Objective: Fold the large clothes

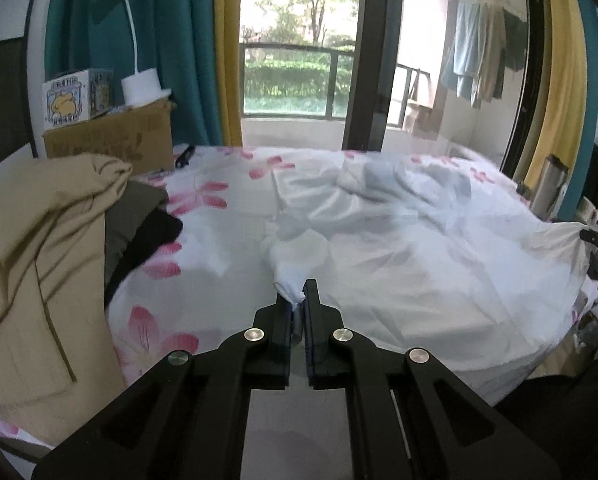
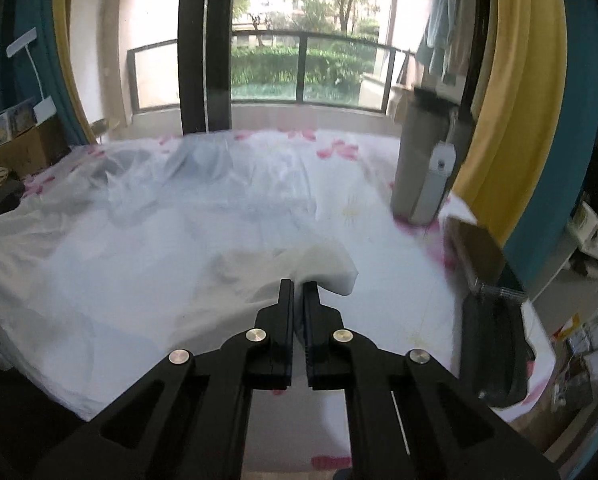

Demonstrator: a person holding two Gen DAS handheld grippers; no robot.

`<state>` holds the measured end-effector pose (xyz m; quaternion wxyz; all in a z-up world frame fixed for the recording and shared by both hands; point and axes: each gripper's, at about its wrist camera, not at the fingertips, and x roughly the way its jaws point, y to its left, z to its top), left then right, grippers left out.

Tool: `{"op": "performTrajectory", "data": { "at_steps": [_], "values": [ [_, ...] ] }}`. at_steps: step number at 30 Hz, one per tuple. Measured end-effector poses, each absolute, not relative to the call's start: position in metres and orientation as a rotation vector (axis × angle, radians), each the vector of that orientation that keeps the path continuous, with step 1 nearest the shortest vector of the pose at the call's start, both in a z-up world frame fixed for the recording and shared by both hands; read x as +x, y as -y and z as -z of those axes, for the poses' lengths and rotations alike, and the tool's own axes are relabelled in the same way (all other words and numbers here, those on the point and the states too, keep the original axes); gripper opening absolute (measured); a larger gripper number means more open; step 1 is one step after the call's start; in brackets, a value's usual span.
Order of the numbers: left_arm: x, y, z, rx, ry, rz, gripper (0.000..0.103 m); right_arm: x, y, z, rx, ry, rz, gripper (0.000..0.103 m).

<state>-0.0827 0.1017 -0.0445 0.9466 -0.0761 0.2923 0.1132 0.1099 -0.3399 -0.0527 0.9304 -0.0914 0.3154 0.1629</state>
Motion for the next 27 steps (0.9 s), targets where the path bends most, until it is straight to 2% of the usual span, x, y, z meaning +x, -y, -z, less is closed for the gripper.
{"op": "performTrajectory", "data": {
  "at_steps": [13,27],
  "values": [
    [-0.055,-0.122,0.004,-0.134,-0.472,-0.261,0.006,0.139,0.325,0.009,-0.187,-0.542,-0.322,0.004],
    [0.017,-0.157,-0.011,-0.132,-0.402,-0.31,0.006,0.206,0.314,-0.012,-0.154,-0.496,-0.299,0.004]
  ]
}}
